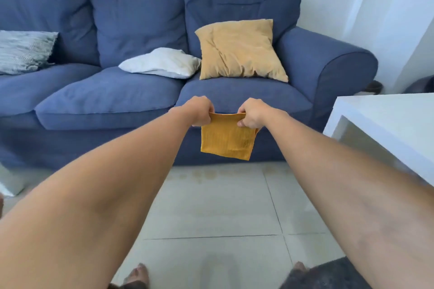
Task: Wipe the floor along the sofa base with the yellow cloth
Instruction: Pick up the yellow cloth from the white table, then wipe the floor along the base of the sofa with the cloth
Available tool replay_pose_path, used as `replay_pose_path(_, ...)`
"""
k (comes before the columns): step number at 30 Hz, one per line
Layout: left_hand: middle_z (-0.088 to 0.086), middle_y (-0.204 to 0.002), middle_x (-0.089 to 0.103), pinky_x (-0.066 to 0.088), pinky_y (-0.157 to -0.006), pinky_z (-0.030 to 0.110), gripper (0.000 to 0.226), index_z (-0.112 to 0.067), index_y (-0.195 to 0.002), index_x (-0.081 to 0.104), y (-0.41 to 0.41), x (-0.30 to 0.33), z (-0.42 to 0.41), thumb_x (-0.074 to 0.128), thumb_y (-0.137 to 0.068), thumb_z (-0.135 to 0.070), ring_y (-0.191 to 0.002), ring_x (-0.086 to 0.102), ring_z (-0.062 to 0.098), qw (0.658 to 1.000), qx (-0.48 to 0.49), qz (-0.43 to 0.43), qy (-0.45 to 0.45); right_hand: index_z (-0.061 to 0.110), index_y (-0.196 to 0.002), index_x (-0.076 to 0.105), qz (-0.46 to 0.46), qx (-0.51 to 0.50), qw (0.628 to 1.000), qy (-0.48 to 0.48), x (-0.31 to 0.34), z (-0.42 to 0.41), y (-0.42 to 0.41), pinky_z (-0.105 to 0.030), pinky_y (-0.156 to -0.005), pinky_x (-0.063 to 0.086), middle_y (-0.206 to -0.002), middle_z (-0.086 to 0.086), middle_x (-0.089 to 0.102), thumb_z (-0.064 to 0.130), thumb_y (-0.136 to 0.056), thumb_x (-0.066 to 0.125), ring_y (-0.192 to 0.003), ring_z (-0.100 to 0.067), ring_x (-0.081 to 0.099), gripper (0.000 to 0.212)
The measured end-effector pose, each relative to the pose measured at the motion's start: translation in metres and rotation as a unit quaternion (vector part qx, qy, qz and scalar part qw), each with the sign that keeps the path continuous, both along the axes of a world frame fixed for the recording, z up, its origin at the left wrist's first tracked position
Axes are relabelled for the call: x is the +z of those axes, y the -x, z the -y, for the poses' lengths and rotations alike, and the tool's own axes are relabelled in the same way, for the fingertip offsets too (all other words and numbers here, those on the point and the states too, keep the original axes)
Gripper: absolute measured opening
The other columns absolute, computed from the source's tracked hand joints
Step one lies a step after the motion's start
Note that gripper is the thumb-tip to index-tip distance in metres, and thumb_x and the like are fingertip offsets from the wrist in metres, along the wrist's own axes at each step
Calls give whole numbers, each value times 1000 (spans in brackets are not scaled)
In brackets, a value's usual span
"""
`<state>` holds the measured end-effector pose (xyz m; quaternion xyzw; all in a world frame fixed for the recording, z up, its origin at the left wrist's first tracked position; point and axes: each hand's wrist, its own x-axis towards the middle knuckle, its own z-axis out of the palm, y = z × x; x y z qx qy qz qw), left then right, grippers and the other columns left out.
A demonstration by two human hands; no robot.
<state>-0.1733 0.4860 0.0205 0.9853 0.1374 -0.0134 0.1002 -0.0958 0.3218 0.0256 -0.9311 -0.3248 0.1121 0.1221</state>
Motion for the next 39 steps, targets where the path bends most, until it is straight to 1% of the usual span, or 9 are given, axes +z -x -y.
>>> replay_pose_path(5, 1, -94, 64, 54, -81, 36, 18, -22, -93, 70, 26, -105, -63, 59, -87, -9, -91, 60, 26, 995, 32, -95, 28, 14, -118, 69, -87, 45, 993, 61, -104, -77, 11, -39, -86, 56, -109, -6, 66, 20, -93, 67, -95, -26, 62, 25)
replay_pose_path(8, 3, -93, 65, 53, -79, 33, 18, -24, -88, 67, 30, -178, -100, 59, -85, -8, -87, 60, 26, 986, 64, -143, 51, 13, -109, 72, -132, 54, 985, 93, -175, -120, 7, -41, -89, 58, -107, -7, 70, 18, -91, 67, -95, -28, 66, 19)
replay_pose_path(13, 6, -108, 69, 47, -75, 30, 24, -16, -110, 70, 22, -275, -154, 58, -90, -10, -88, 55, 22, 976, 101, -178, 72, 11, -94, 75, -139, 62, 984, 88, -276, -184, -7, -36, -79, 57, -97, -9, 72, 6, -89, 60, -91, -29, 67, 16)
replay_pose_path(20, 9, -110, 70, 44, -72, 33, 41, -30, -112, 72, -20, -334, -228, 50, -89, -5, -101, 62, 35, 976, 213, -30, 26, 16, -109, 71, -41, 64, 997, 10, -328, -264, -53, -36, -80, 51, -114, -12, 67, 5, -88, 56, -103, -35, 64, 28)
replay_pose_path(23, 12, -105, 69, 45, -71, 36, 30, -28, -110, 73, -29, -340, -249, 56, -91, -11, -98, 62, 37, 974, 218, 57, 5, 16, -107, 69, 11, 77, 997, -19, -332, -282, -67, -37, -79, 50, -111, -9, 68, 0, -86, 58, -99, -33, 65, 29)
replay_pose_path(27, 10, -124, 60, 47, -89, 41, 38, -34, -119, 69, -10, -367, -248, 64, -89, -12, -119, 51, 33, 987, 150, -48, -18, 20, -113, 68, 34, 158, 985, 67, -367, -269, -60, -38, -90, 46, -116, -4, 67, 10, -83, 67, -108, -31, 64, 32)
replay_pose_path(31, 8, -144, 46, 43, -103, 41, 71, -38, -145, 42, 18, -402, -232, 69, -81, -20, -133, 42, 30, 971, 127, -200, -22, 25, -143, 50, -85, 189, 971, 122, -416, -228, -38, -43, -106, 41, -145, -6, 51, 49, -80, 75, -133, -29, 46, 72)
replay_pose_path(36, 11, -148, 43, 40, -108, 45, 61, -17, -149, 39, 0, -439, -213, 56, -94, -39, -139, 38, 30, 970, 214, -92, 68, 11, -131, 56, 4, 61, 998, 5, -475, -168, -19, -45, -98, 46, -129, -11, 61, 40, -91, 50, -118, -32, 54, 50)
replay_pose_path(39, 9, -160, 28, 30, -117, 43, 62, -13, -152, 33, -32, -462, -205, 44, -99, -42, -150, 22, 25, 972, 217, -20, 91, 10, -135, 54, 71, -24, 997, 4, -504, -132, -22, -49, -108, 39, -137, -12, 58, 41, -91, 41, -125, -33, 52, 55)
